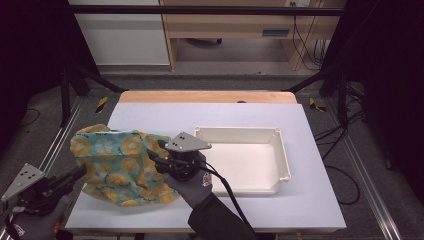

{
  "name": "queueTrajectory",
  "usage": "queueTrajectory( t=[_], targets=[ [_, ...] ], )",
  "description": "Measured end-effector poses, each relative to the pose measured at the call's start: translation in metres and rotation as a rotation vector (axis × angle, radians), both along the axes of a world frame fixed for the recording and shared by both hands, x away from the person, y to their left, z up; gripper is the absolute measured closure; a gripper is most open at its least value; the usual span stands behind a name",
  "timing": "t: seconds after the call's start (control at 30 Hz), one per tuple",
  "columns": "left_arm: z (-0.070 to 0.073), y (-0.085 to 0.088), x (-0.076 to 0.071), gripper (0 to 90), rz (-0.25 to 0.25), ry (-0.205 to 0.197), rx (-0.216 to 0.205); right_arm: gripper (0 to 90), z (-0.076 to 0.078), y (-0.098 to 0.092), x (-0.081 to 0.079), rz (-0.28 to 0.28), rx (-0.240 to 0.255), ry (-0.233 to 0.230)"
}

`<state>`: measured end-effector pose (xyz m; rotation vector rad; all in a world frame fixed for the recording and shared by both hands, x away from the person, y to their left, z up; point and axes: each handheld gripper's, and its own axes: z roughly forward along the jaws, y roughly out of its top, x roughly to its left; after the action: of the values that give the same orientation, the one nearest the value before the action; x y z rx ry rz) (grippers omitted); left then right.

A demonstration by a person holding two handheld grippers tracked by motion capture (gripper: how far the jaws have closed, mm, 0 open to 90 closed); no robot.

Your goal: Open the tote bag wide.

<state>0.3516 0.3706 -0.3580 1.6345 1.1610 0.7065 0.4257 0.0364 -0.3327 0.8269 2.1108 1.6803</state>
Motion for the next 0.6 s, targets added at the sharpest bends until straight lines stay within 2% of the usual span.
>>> queueTrajectory(
  t=[0.03, 0.17, 0.27, 0.33, 0.37, 0.4, 0.43, 0.47, 0.53, 0.6],
  targets=[
    [0.0, 0.0, 0.0, 89.9, 0.0, 0.0, 0.0, 50.1, 0.007, 0.001, 0.001, -0.016, 0.017, -0.035],
    [0.0, 0.0, 0.0, 89.9, -0.002, 0.0, 0.0, 45.0, 0.011, 0.008, 0.008, -0.02, 0.011, -0.04],
    [0.0, 0.0, 0.0, 89.9, -0.002, -0.001, 0.0, 47.5, 0.01, 0.013, 0.012, -0.009, -0.002, -0.03],
    [0.0, 0.0, 0.0, 89.9, -0.002, -0.001, -0.001, 56.6, 0.008, 0.015, 0.014, -0.006, -0.026, -0.016],
    [0.0, 0.0, 0.0, 89.9, 0.0, -0.001, -0.003, 67.9, 0.007, 0.014, 0.014, -0.012, -0.045, -0.008],
    [0.0, 0.001, 0.0, 89.9, 0.001, -0.002, -0.004, 67.9, 0.007, 0.014, 0.014, -0.012, -0.045, -0.008],
    [0.0, 0.001, 0.0, 89.9, 0.001, -0.002, -0.006, 78.0, 0.006, 0.013, 0.012, -0.014, -0.053, -0.006],
    [0.0, 0.001, 0.0, 89.9, 0.001, -0.002, -0.006, 78.0, 0.006, 0.013, 0.012, -0.014, -0.053, -0.006],
    [0.001, 0.0, 0.0, 89.9, 0.0, -0.004, -0.004, 86.9, 0.006, 0.011, 0.01, -0.018, -0.054, -0.008],
    [0.001, 0.0, 0.0, 89.9, 0.0, -0.006, -0.004, 89.4, 0.007, 0.009, 0.008, -0.01, -0.054, -0.005]
  ],
)
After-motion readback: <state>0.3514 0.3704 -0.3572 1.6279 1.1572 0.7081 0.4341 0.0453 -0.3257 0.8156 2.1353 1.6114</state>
